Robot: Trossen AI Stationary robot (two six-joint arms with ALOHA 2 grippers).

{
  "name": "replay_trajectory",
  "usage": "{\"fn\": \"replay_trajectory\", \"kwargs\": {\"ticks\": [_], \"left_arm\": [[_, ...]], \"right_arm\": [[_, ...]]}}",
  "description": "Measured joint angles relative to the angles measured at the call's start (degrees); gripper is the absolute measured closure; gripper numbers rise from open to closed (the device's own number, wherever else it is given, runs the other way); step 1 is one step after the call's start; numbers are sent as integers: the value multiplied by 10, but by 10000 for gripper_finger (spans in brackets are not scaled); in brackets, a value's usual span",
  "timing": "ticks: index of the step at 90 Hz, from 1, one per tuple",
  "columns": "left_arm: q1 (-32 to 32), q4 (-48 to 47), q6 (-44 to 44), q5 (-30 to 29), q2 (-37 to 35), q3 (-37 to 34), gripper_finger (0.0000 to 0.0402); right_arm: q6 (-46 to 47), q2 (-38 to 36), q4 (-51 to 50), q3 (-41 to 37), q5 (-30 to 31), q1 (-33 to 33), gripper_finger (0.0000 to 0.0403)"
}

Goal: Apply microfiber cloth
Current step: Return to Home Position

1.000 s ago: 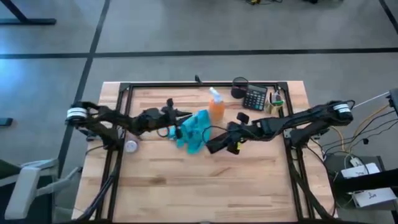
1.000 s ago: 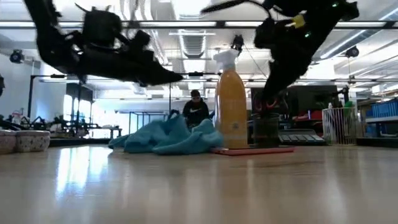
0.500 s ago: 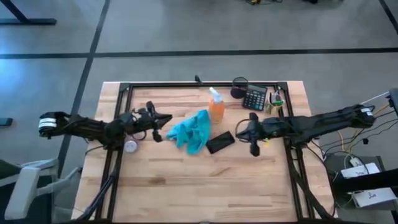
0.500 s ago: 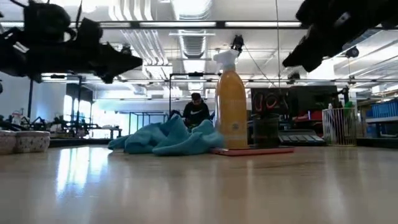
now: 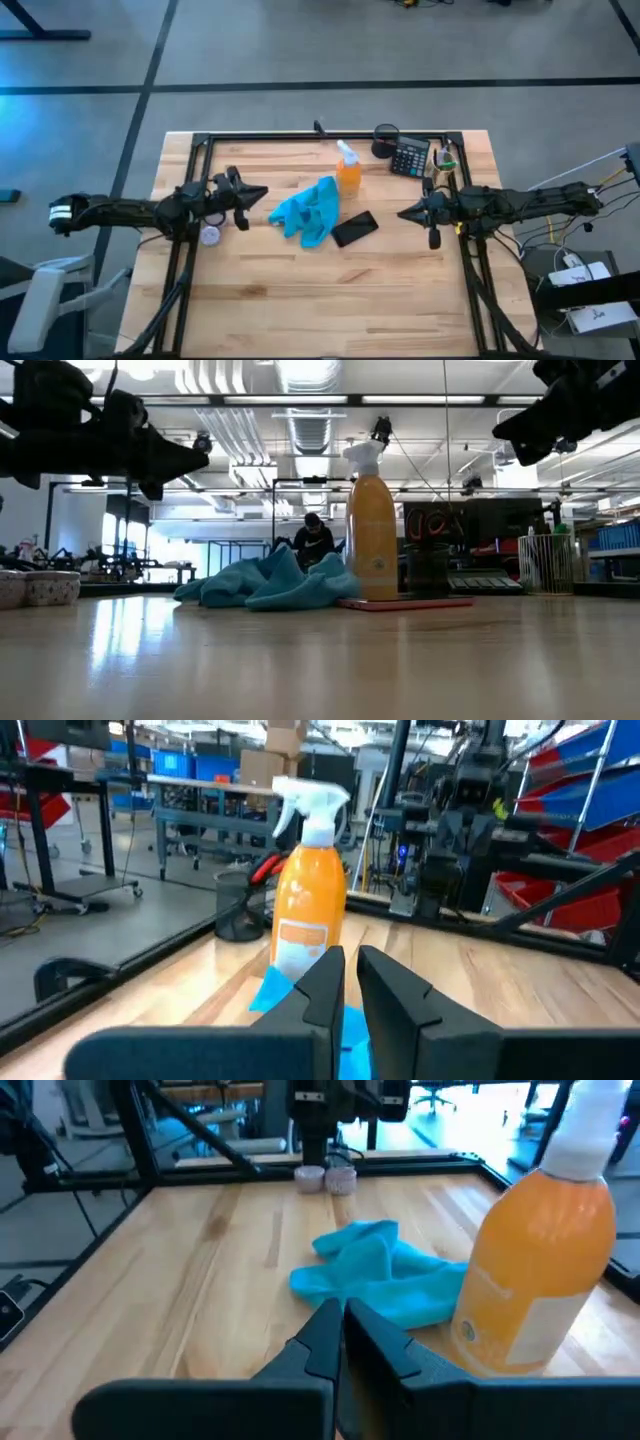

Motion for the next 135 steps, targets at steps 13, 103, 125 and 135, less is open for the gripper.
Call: {"fn": "replay_trajectory", "kwargs": {"ticks": [13,103,125,135], "left_arm": [[0,-32,1,0,-54,-5,381],[0,-333,20,-2,-348,-12,381],[0,-353,35,-4,-346,-12,381],[0,-374,40,-4,-329,-12,381]], "right_arm": [[-2,-73,2,-33,0,0,403],[2,-182,76,-151,-40,0,403],[22,-179,75,-151,-39,0,403],[6,-179,75,-151,-39,0,403]]}}
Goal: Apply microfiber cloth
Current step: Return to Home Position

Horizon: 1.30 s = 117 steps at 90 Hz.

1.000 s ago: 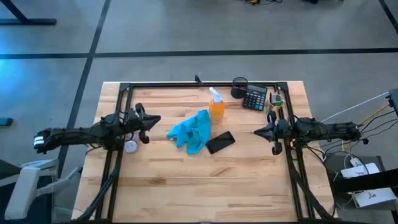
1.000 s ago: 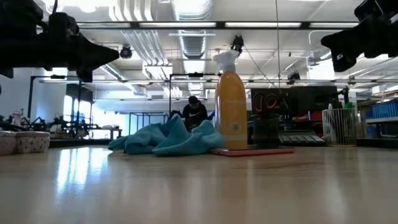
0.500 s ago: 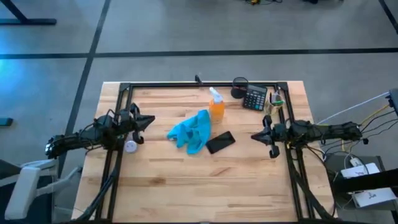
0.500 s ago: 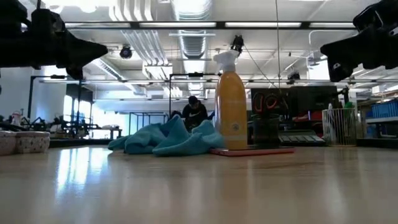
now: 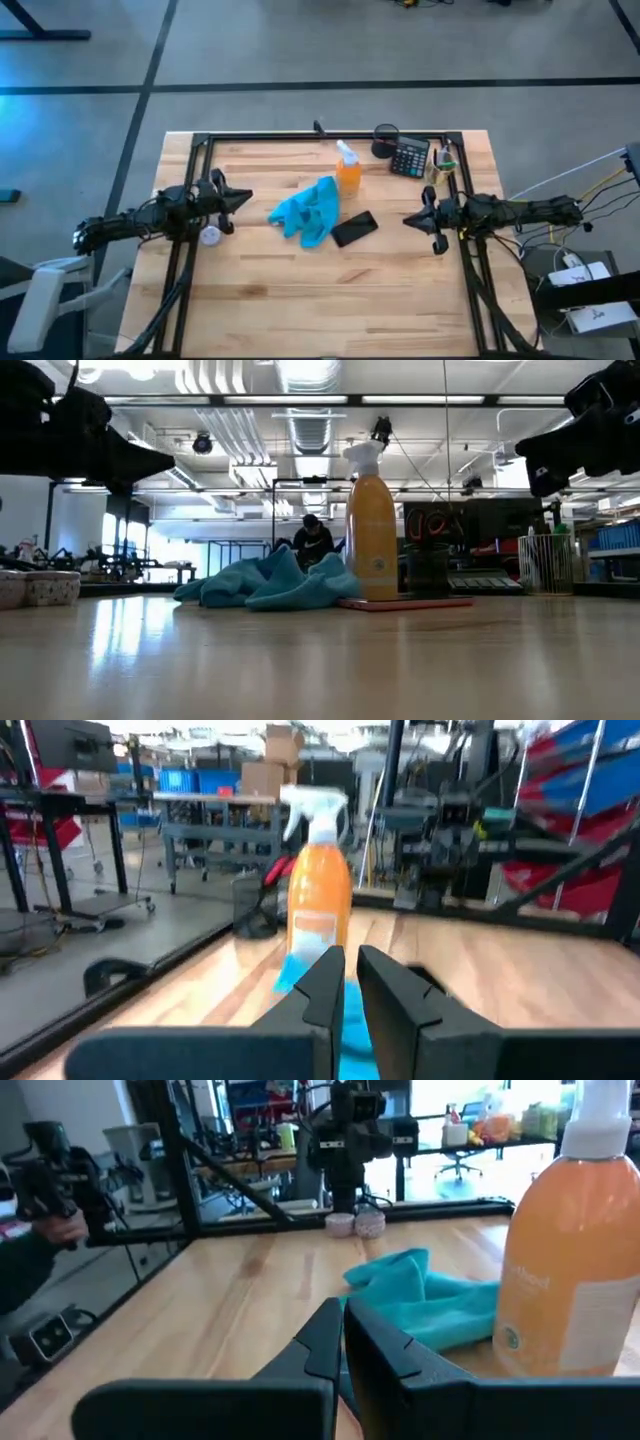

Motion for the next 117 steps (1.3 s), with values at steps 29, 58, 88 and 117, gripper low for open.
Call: {"fn": "replay_trajectory", "kwargs": {"ticks": [29,58,88,117], "left_arm": [[0,0,-1,-1,50,1,381],[0,1,-1,-2,83,2,381],[0,2,-1,-2,110,3,381],[0,2,-1,-2,126,3,381]], "right_arm": [[-32,0,0,0,0,0,403],[-32,0,0,0,1,0,403],[-32,0,0,0,1,0,403],[-32,0,0,0,1,0,403]]}}
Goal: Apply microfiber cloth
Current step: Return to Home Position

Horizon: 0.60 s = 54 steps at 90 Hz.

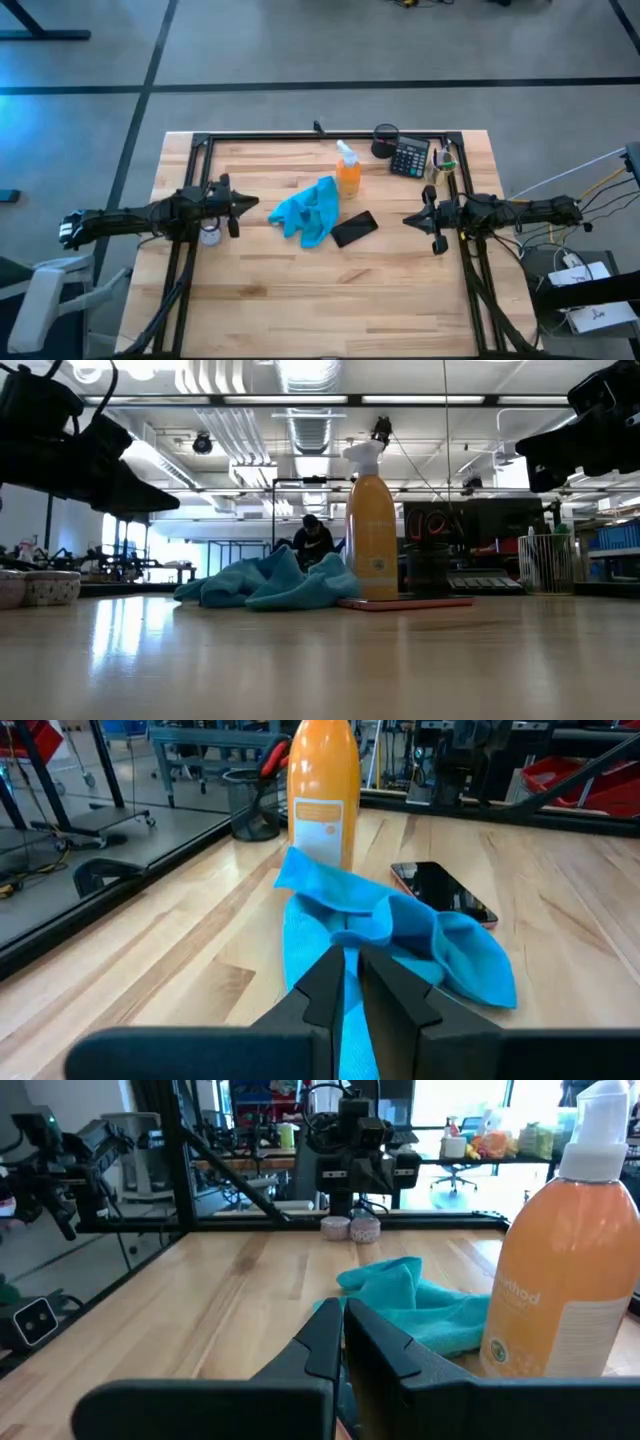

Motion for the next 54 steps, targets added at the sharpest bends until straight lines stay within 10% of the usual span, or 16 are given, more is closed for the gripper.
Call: {"fn": "replay_trajectory", "kwargs": {"ticks": [54], "left_arm": [[0,0,0,0,15,0,381]], "right_arm": [[0,0,0,0,0,0,403]]}}
